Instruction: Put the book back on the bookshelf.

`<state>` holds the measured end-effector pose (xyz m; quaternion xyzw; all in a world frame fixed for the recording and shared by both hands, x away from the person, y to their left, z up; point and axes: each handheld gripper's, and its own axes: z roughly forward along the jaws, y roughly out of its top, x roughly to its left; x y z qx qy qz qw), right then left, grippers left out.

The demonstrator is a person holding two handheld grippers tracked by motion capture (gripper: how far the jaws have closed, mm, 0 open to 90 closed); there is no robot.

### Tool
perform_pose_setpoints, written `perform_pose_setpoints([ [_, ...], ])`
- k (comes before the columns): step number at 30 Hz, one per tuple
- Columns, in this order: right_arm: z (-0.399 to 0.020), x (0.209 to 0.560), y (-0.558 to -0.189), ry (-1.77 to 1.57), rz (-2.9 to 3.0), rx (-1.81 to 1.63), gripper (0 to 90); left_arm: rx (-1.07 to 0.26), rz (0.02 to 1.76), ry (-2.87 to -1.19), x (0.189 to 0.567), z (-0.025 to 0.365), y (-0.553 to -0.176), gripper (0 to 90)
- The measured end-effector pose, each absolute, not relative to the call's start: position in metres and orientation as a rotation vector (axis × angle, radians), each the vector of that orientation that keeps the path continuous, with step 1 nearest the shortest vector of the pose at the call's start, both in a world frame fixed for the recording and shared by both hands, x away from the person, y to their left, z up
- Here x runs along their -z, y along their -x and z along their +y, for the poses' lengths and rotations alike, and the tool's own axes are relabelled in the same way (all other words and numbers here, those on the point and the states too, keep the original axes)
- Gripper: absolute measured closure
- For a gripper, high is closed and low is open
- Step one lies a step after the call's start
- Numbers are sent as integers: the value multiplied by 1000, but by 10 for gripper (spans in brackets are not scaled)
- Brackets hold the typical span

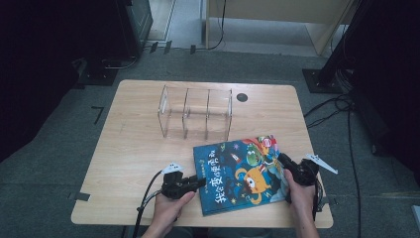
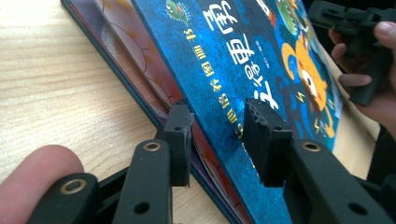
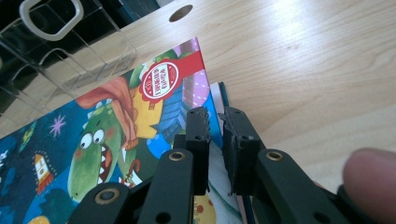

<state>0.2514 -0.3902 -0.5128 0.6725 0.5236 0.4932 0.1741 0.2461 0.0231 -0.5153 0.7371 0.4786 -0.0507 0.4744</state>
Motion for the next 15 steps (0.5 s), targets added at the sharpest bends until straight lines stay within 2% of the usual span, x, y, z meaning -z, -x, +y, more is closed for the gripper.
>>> perform_pose_setpoints([
  [2, -390, 513, -255, -1900, 1494, -1393, 814, 153, 1183, -1777, 516, 25, -247, 660],
  [5, -395, 511, -261, -1865, 1538, -1422, 808, 218, 1194, -1712, 518, 31, -249, 732],
  [7, -398, 508, -259, -1845, 1560, -1458, 754, 244, 1190, -1680, 518, 34, -250, 753],
  [8, -398, 508, -259, -1845, 1560, -1458, 754, 237, 1189, -1674, 517, 34, -249, 753],
  [9, -400, 506, -253, -1821, 1597, -1456, 699, 221, 1188, -1677, 516, 33, -248, 754],
  [10, -400, 506, -253, -1821, 1597, -1456, 699, 213, 1188, -1678, 516, 33, -247, 754],
  [11, -400, 506, -240, -1816, 1602, -1415, 638, 210, 1193, -1677, 516, 32, -247, 757],
  [14, -401, 508, -224, -1817, 1583, -1364, 627, 213, 1196, -1665, 516, 33, -247, 769],
  [15, -402, 512, -204, -1832, 1578, -1305, 607, 216, 1195, -1660, 514, 34, -247, 773],
])
